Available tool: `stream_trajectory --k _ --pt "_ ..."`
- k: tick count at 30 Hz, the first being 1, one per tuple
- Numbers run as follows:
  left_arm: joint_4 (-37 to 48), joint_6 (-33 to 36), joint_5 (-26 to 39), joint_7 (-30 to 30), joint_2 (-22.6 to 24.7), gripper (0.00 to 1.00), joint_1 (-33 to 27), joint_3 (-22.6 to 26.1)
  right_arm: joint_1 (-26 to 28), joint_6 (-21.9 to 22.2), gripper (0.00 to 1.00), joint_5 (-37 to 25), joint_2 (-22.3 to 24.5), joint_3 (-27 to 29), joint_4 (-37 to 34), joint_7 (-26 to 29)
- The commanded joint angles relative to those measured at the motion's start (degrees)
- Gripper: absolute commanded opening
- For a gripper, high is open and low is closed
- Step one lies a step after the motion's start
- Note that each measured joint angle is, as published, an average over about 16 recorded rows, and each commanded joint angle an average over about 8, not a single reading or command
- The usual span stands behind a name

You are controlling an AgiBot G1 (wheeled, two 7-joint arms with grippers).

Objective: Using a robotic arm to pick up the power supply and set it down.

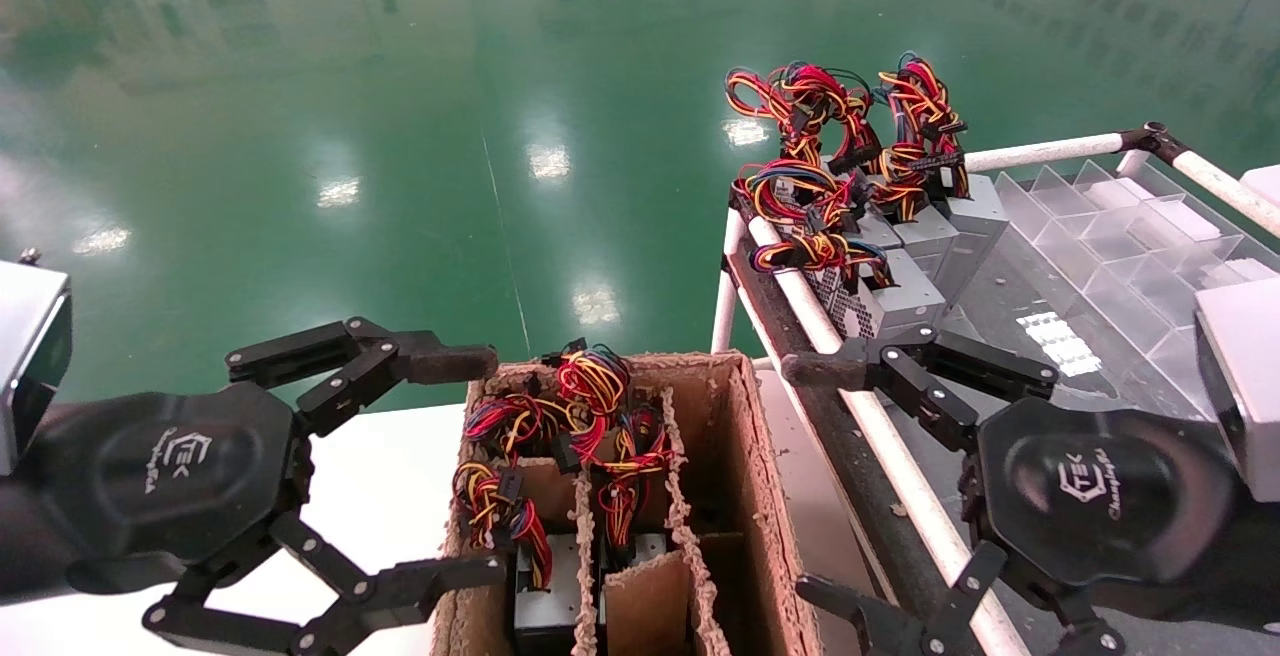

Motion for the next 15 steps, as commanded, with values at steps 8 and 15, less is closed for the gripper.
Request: stream_trajectory --k 8,15 --pt "0.0 0.0 0.0 0.0 0.0 0.0 0.0 0.0 0.0 0.0 1.0 0.0 0.0 0.0 0.0 0.0" --pt "0.0 0.0 0.0 0.0 0.0 0.0 0.0 0.0 0.0 0.0 1.0 0.0 0.0 0.0 0.0 0.0"
